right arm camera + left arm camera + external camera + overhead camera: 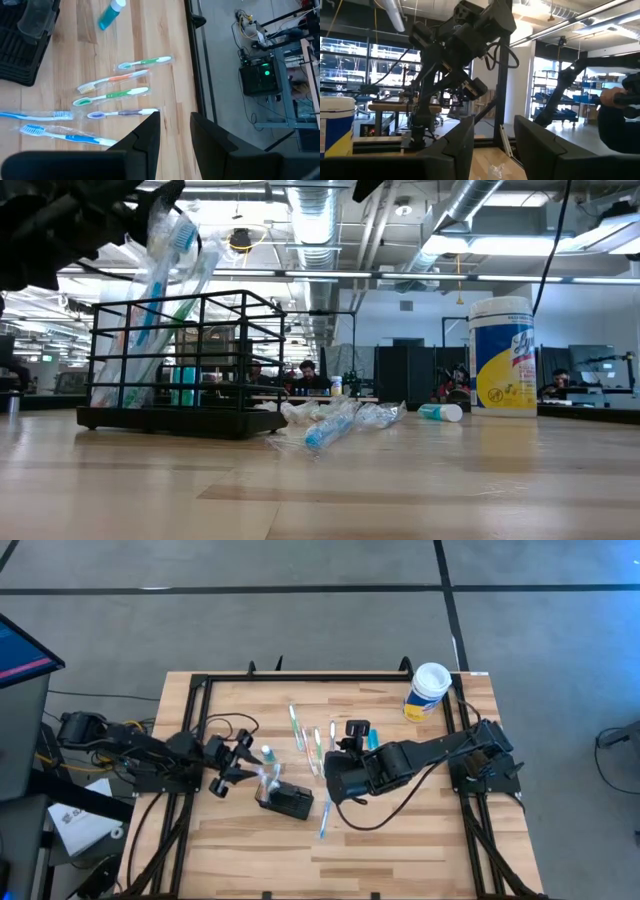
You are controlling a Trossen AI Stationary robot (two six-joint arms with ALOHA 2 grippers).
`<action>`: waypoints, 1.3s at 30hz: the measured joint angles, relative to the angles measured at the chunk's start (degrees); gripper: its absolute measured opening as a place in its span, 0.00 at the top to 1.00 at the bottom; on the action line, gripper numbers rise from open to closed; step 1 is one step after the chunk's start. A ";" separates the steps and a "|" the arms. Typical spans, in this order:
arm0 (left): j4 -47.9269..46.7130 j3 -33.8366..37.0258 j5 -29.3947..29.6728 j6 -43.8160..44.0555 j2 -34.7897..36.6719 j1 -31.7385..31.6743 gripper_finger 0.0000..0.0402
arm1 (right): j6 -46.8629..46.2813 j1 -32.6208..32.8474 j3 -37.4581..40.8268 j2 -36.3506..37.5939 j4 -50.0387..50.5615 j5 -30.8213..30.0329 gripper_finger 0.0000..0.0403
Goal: Pick & Place toothbrushing station
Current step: Put the bottom purple toothbrush into the wire organizer, then put the left blue mouthwash into the wire organizer
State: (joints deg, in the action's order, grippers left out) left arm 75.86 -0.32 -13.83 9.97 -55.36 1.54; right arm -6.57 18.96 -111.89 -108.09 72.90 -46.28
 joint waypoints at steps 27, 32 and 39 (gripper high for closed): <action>-16.11 0.00 4.40 -0.91 1.54 -20.89 0.66 | -0.55 0.02 -0.01 0.00 -0.02 0.00 0.76; -21.47 0.00 3.51 -2.84 1.54 -22.74 0.66 | -0.55 0.02 -0.01 0.00 -0.02 0.02 0.76; -30.75 0.00 5.52 -6.75 1.54 -22.73 0.66 | -0.55 0.02 -0.01 0.00 -0.06 0.02 0.76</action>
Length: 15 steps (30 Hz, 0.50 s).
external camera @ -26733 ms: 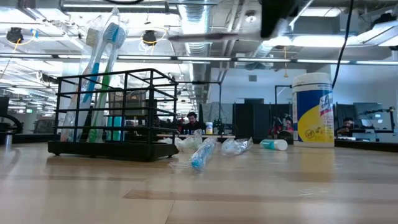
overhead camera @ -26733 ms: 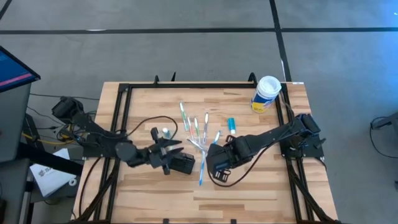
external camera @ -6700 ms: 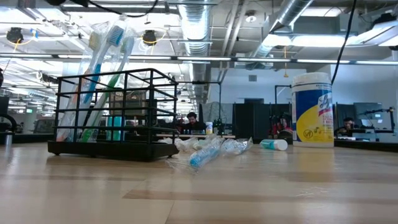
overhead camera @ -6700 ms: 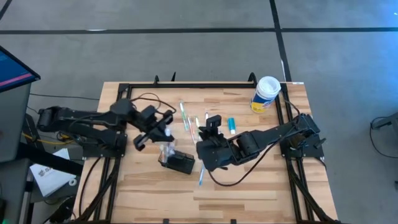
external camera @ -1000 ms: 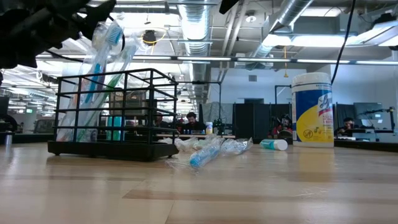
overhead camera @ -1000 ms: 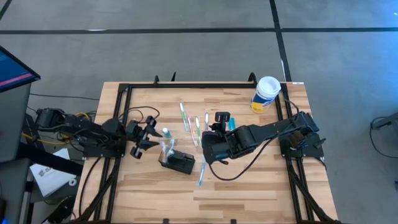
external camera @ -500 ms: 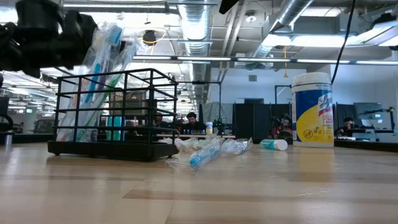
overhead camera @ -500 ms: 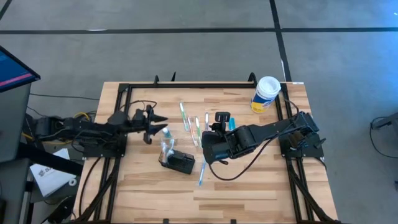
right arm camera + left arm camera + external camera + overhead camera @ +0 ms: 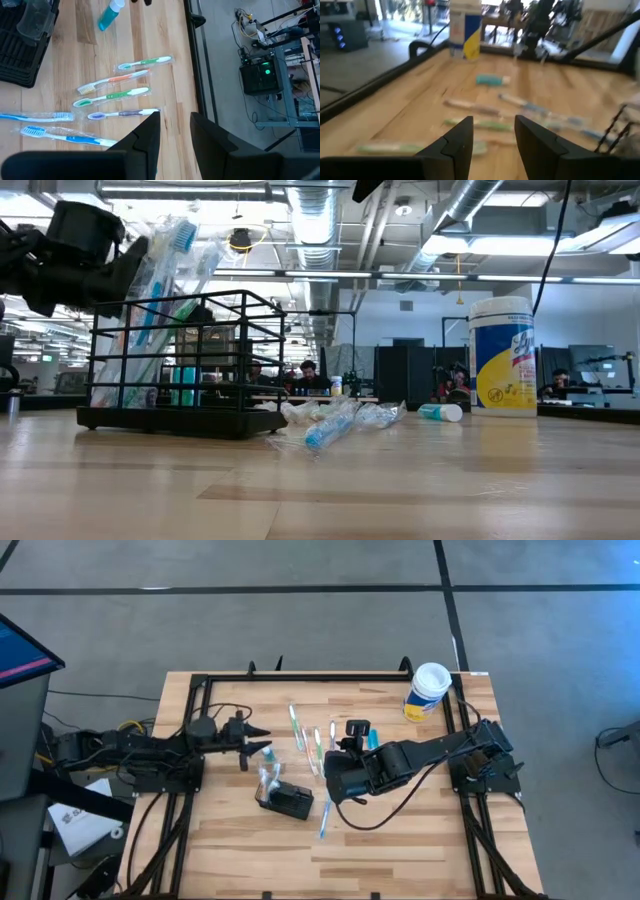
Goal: Pick & Place toothbrushing station
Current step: Put the left blue mouthwash into the wire organizer
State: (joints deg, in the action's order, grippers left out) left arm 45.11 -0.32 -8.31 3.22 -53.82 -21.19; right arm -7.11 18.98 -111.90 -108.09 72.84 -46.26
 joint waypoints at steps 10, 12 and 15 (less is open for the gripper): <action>-5.88 0.00 0.33 -3.25 0.00 0.31 0.53 | 0.00 -0.02 0.00 0.00 -1.46 0.00 0.76; -6.82 0.00 -0.59 -3.29 0.00 0.31 0.50 | 0.01 0.00 0.01 0.00 -1.47 0.00 0.76; -6.87 0.00 -2.04 -3.44 0.00 0.32 0.45 | 0.01 -0.02 0.00 0.00 -1.50 0.01 0.76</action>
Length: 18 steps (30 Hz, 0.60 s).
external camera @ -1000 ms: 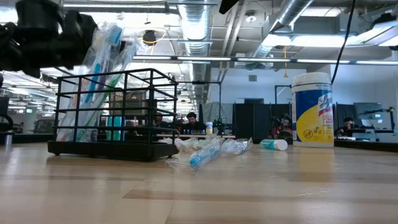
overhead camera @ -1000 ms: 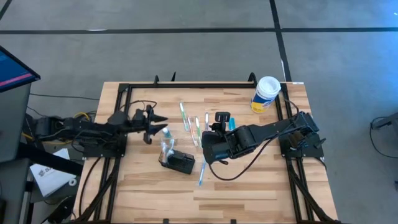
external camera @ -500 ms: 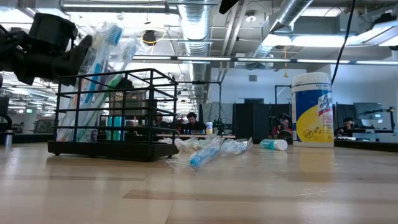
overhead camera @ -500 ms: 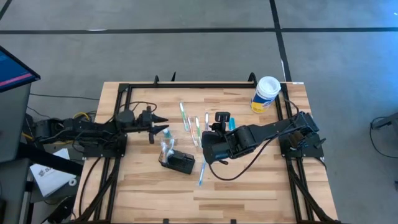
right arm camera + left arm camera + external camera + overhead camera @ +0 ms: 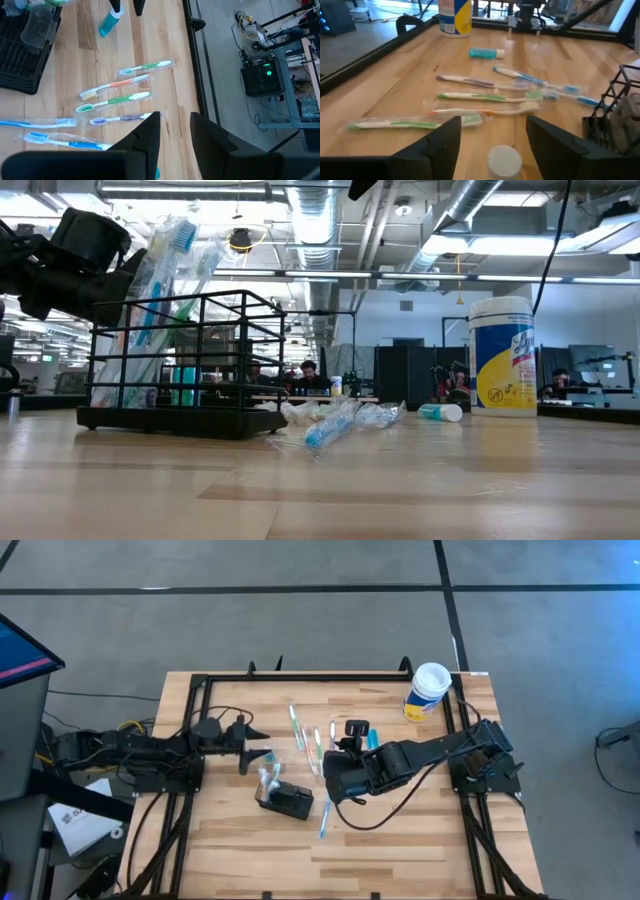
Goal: Pick & Place toothbrushing station
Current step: Put the left blue mouthwash into the wire organizer
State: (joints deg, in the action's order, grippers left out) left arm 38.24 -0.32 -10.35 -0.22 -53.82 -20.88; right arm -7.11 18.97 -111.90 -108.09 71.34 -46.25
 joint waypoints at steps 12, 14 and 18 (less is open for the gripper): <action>-7.10 0.00 3.21 -1.50 -0.54 -0.01 0.40 | 0.02 -0.14 0.00 0.00 -0.32 0.06 0.76; -7.35 0.00 3.50 -1.50 -1.53 -0.01 0.41 | 0.01 -0.18 0.00 0.00 -0.68 0.06 0.76; -7.28 0.00 3.48 -1.50 -4.08 -0.01 0.42 | 0.04 -0.18 0.01 0.00 -1.19 0.06 0.76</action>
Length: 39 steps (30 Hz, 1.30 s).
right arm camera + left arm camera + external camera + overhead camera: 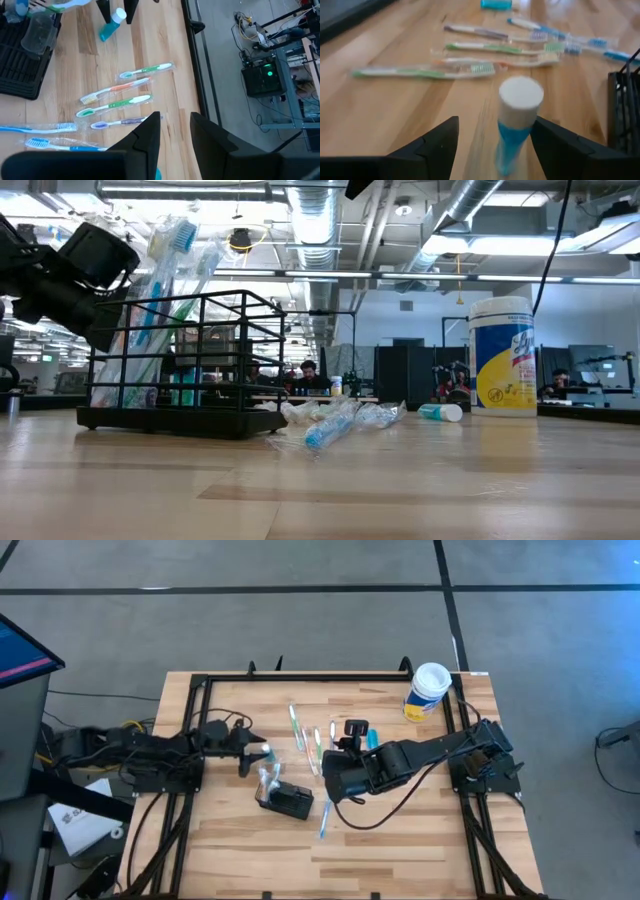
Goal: Pick & Place toothbrushing station
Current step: Put the left blue mouthwash into the wire organizer
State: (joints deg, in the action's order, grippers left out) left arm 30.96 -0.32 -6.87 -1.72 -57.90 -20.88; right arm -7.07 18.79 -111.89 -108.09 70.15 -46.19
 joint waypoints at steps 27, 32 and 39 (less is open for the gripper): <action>13.80 0.00 -0.04 0.24 -16.50 0.02 0.43 | 0.11 -0.20 -0.01 0.00 -0.32 0.02 0.76; 16.10 0.00 -0.04 0.00 -20.22 0.02 0.50 | 0.11 -0.19 0.01 0.00 -0.33 0.04 0.76; 21.79 0.00 -1.72 -0.95 -24.68 0.04 0.67 | 0.11 -0.19 0.00 0.00 -0.33 0.07 0.76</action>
State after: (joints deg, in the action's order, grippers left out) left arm 52.75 -0.32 -8.60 -2.67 -82.58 -20.84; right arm -6.96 18.59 -111.89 -108.09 69.82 -46.13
